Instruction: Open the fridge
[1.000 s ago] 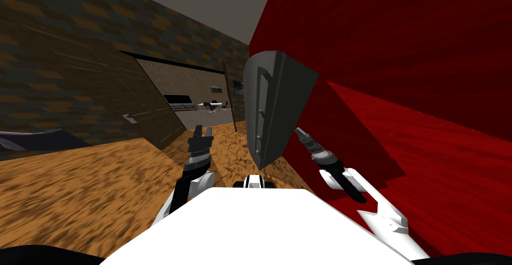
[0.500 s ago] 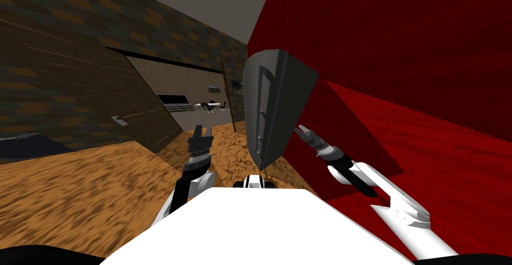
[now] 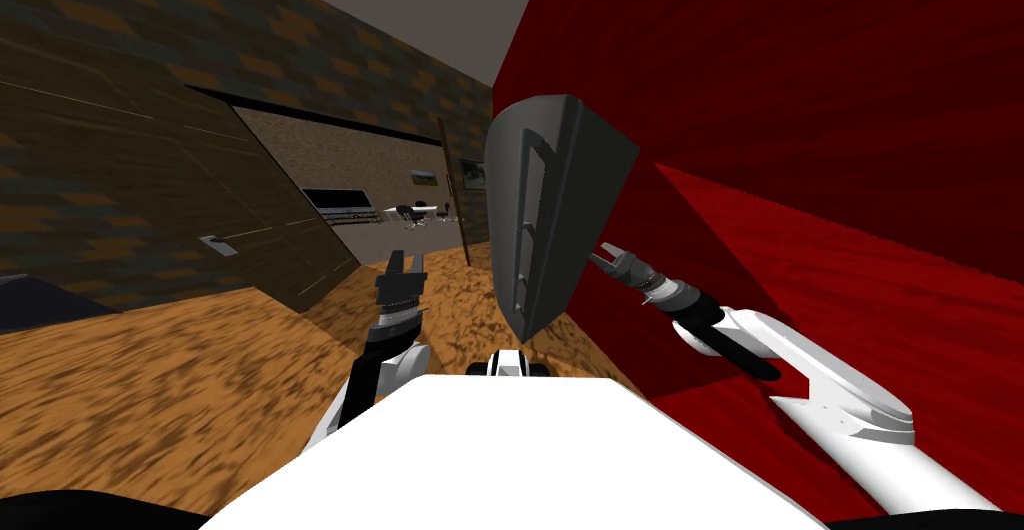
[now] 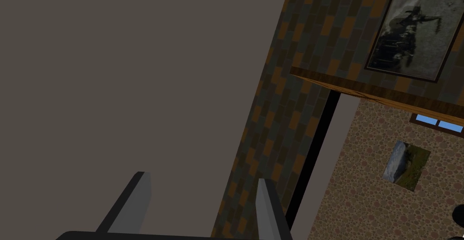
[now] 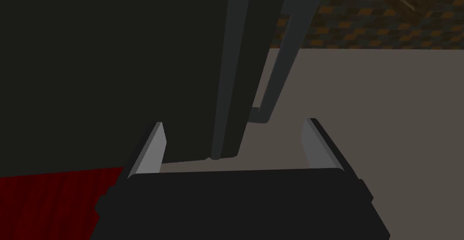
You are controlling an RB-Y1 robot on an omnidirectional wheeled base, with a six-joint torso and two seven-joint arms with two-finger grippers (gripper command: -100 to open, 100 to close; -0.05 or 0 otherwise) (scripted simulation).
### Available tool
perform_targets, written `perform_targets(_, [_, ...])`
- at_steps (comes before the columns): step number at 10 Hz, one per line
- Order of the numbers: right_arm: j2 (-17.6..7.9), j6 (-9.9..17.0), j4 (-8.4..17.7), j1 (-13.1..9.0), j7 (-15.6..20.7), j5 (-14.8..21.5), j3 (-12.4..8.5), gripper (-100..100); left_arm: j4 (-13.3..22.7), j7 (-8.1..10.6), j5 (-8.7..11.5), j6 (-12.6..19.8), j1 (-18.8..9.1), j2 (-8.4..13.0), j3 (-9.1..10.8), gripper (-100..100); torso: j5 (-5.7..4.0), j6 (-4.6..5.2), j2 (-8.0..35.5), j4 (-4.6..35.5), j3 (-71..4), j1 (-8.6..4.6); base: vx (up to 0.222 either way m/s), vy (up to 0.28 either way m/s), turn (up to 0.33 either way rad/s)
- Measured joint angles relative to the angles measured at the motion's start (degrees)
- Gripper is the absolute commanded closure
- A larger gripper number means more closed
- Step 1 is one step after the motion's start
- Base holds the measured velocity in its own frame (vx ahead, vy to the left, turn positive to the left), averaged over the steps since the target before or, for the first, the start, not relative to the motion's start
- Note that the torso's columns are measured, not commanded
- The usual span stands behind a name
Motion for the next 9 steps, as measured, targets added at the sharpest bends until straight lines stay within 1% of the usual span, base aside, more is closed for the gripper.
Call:
perform_targets(2, [-3.5, 0.0, 0.9, -0.8, 0.7, 1.5, -1.4, -100, 0.0, 0.0, 0.0, 0.0, 0.0, 0.0, 0.0, 0, 0.0, 0.0, 0.0, 0.0, 0.0, 0.01, 0.029, 0.059, -0.036])
perform_targets(4, [-6.8, 0.0, 1.4, -0.9, 1.3, 2.9, -3.4, -100, 0.0, 0.0, 0.0, 0.0, 0.0, 0.0, 0.0, 0, 0.0, 0.0, 0.0, 0.0, 0.0, -0.01, 0.033, 0.05, -0.034])
perform_targets(5, [-8.6, -0.3, 2.0, -1.1, 1.6, 3.6, -4.8, -100, 0.0, 0.0, 0.0, 0.0, 0.0, 0.0, 0.0, 0, -0.01, 0.01, 0.0, 0.0, 0.0, -0.02, 0.029, 0.044, -0.027])
perform_targets(7, [-12.2, -0.1, 3.0, -2.2, 2.1, 4.9, -5.9, -100, 0.0, 0.0, 0.0, 0.0, 0.0, 0.0, 0.0, 0, 0.01, 0.0, 0.0, 0.0, 0.0, 0.04, 0.028, 0.053, -0.023])
perform_targets(8, [-13.7, -0.2, 3.3, -2.2, 2.4, 5.3, -6.6, -100, 0.0, 0.0, 0.0, 0.0, 0.0, 0.0, 0.0, 0, 0.0, 0.01, 0.0, 0.0, 0.0, 0.0, 0.029, 0.059, -0.032])
perform_targets(9, [-15.5, 0.0, 3.7, -2.7, 2.8, 6.1, -7.4, -100, 0.0, 0.0, 0.0, 0.0, 0.0, 0.0, 0.0, 0, 0.01, 0.01, 0.0, 0.0, 0.0, 0.04, 0.03, 0.055, -0.017])
